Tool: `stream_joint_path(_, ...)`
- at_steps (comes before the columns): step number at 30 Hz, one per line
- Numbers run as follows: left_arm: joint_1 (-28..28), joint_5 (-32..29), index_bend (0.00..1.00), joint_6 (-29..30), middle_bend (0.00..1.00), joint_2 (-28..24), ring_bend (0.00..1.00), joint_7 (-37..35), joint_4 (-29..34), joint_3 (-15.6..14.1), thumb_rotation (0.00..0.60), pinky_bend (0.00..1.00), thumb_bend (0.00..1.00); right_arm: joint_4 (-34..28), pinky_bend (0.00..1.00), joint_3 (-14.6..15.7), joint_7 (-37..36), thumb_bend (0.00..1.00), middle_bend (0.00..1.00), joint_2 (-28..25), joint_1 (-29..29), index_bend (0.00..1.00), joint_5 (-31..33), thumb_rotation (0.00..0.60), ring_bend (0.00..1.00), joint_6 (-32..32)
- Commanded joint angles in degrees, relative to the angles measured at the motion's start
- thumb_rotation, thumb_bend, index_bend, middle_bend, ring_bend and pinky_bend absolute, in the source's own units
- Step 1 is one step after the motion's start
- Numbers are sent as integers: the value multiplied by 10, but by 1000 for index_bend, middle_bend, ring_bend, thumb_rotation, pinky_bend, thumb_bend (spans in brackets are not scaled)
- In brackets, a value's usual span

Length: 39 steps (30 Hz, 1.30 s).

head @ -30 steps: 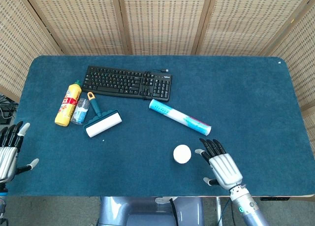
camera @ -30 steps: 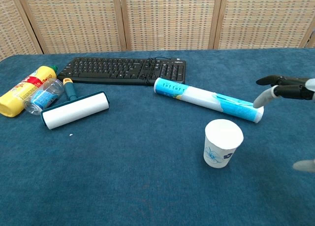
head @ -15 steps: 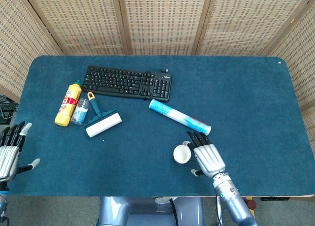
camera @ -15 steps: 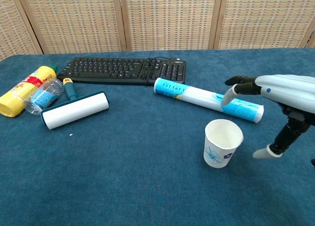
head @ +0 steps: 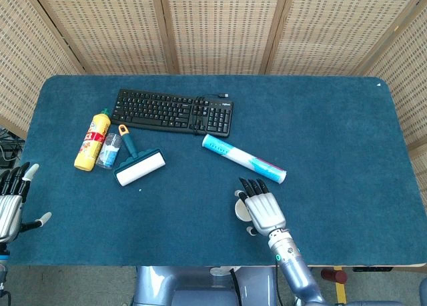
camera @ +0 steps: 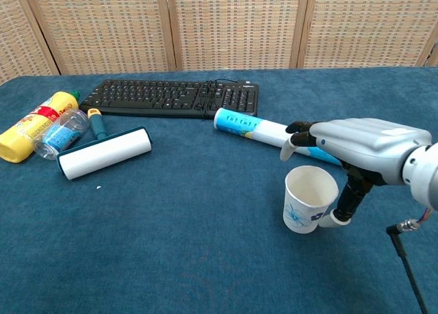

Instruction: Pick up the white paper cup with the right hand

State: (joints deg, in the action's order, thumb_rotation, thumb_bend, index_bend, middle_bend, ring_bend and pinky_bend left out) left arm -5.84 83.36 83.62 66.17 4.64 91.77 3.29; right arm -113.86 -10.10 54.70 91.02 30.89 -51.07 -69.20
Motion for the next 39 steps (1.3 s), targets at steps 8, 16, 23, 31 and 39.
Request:
stream_joint_path(8,-3,3,0,-5,0,2,0,4,-1,-4,600,0,174,34,86,5,7,200,11,20,24,337,25,600,0,-26)
stream_joint_path(16,-3,4,0,-4,0,3,0,8,2,-5,600,0,174,36,140,19,-27,208,106,22,24,468,0,600,0,-37)
stream_joint_path(23,-2,4,0,-1,0,2,0,7,2,-4,600,0,175,31,142,15,-66,208,101,21,27,464,-10,600,0,-35)
stream_joint_path(31,-1,3,0,2,0,2,0,5,1,-3,600,0,175,44,140,-22,-150,208,87,31,21,458,-9,600,0,-37)
stream_joint_path(39,-1,2,0,2,0,3,0,8,1,-3,600,0,175,109,123,-54,-253,210,88,62,17,457,-8,600,0,-25)
